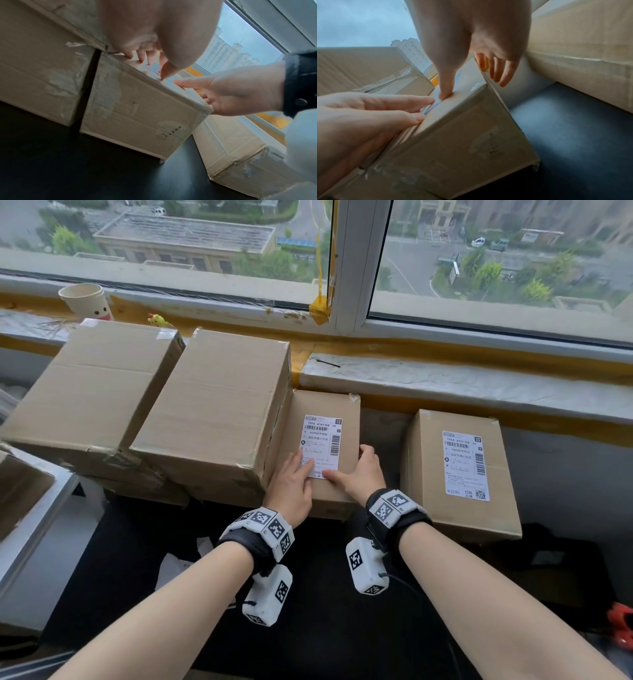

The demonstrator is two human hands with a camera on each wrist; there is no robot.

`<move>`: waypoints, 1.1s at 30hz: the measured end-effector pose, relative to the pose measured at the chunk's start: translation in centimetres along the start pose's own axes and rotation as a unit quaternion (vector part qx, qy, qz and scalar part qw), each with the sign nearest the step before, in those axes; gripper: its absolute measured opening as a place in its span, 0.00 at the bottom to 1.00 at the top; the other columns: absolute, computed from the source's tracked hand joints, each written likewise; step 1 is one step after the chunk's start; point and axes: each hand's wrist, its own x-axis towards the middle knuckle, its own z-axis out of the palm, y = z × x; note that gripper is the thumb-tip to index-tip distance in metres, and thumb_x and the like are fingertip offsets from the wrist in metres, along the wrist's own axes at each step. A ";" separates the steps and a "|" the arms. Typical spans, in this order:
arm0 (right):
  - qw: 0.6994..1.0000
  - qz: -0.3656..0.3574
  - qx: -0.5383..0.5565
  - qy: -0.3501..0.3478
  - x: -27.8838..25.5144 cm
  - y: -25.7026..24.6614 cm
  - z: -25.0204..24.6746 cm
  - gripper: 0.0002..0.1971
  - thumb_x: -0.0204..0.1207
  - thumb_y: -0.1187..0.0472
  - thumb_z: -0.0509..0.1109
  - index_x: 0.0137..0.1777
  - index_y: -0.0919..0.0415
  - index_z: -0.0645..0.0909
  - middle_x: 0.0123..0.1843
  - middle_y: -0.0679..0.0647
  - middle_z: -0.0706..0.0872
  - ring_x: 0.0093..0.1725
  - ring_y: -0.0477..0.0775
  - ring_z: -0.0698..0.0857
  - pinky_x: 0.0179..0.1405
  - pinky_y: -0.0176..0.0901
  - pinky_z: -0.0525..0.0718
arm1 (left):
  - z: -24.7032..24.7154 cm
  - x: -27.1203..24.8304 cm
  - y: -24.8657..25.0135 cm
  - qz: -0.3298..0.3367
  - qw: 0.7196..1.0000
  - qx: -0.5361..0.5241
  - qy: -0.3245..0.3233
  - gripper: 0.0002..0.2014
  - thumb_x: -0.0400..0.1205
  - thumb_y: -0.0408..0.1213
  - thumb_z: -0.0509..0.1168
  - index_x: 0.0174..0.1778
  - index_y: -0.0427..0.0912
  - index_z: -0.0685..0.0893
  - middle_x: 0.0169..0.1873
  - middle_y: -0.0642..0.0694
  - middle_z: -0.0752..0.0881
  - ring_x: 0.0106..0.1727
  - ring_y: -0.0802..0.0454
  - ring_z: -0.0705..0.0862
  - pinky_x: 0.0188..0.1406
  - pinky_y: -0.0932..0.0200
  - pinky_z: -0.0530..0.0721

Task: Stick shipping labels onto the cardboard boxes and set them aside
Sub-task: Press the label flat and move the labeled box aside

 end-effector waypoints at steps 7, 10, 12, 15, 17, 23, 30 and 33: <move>0.996 0.022 0.077 -0.037 -0.9 1.2 -0.4 0.41 0.65 0.53 0.81 0.75 0.58 0.64 0.69 0.55 0.80 0.66 0.57 0.80 0.68 0.51 0.77 | -0.6 -0.2 -0.6 -0.029 0.999 -0.003 -0.021 0.25 0.85 0.42 0.58 0.79 0.49 0.65 0.84 0.44 0.48 0.84 0.48 0.44 0.83 0.55 0.46; 0.995 0.028 0.088 -0.044 -1.2 1.9 -0.9 0.43 0.64 0.54 0.82 0.76 0.58 0.64 0.70 0.56 0.79 0.67 0.56 0.79 0.70 0.54 0.77 | -0.9 -0.3 -0.4 -0.041 0.998 -0.013 -0.037 0.27 0.84 0.45 0.60 0.80 0.52 0.63 0.84 0.45 0.46 0.84 0.49 0.43 0.81 0.55 0.46; 0.994 0.032 0.095 -0.045 -1.6 2.7 -1.3 0.44 0.63 0.54 0.82 0.76 0.57 0.63 0.70 0.56 0.79 0.68 0.56 0.79 0.71 0.55 0.76 | -1.0 -0.3 -0.4 -0.044 0.998 -0.027 -0.044 0.28 0.83 0.46 0.62 0.80 0.56 0.62 0.84 0.46 0.45 0.84 0.49 0.43 0.82 0.52 0.49; 0.992 0.042 0.109 -0.041 -2.2 3.8 -1.7 0.44 0.63 0.56 0.82 0.76 0.57 0.63 0.70 0.56 0.79 0.68 0.55 0.79 0.71 0.54 0.76 | -0.9 -0.3 -0.3 -0.036 0.997 -0.030 -0.060 0.30 0.82 0.47 0.63 0.80 0.58 0.61 0.84 0.47 0.44 0.84 0.49 0.46 0.83 0.50 0.54; 0.991 0.047 0.116 -0.038 -2.8 4.4 -1.9 0.44 0.64 0.57 0.82 0.77 0.58 0.62 0.71 0.55 0.79 0.67 0.55 0.79 0.71 0.52 0.76 | -0.7 -0.5 -0.2 -0.028 0.996 -0.033 -0.074 0.31 0.81 0.47 0.64 0.80 0.59 0.60 0.84 0.49 0.42 0.84 0.49 0.48 0.82 0.50 0.58; 0.999 -0.019 -0.046 -0.022 -4.4 4.5 -2.1 0.50 0.73 0.51 0.74 0.84 0.54 0.40 0.86 0.54 0.41 0.85 0.54 0.49 0.83 0.53 0.55 | -0.2 -0.9 0.3 -0.016 0.992 -0.072 -0.106 0.35 0.79 0.47 0.67 0.80 0.59 0.59 0.82 0.51 0.35 0.82 0.48 0.56 0.76 0.56 0.64; 0.947 -0.129 -0.288 -0.068 -3.5 2.8 -2.3 0.33 0.84 0.47 0.52 0.84 0.54 0.42 0.85 0.48 0.35 0.84 0.47 0.36 0.83 0.53 0.37 | -0.2 -0.8 0.2 -0.011 0.988 -0.110 -0.109 0.36 0.78 0.44 0.69 0.80 0.58 0.59 0.82 0.52 0.35 0.83 0.50 0.56 0.75 0.56 0.64; 0.941 -0.105 -0.308 -0.089 -1.9 1.8 -2.6 0.33 0.85 0.47 0.49 0.84 0.56 0.39 0.85 0.49 0.36 0.84 0.48 0.37 0.83 0.54 0.37 | 0.1 -0.9 0.0 -0.009 0.988 -0.122 -0.092 0.38 0.77 0.44 0.70 0.80 0.58 0.58 0.83 0.53 0.36 0.82 0.52 0.56 0.73 0.60 0.64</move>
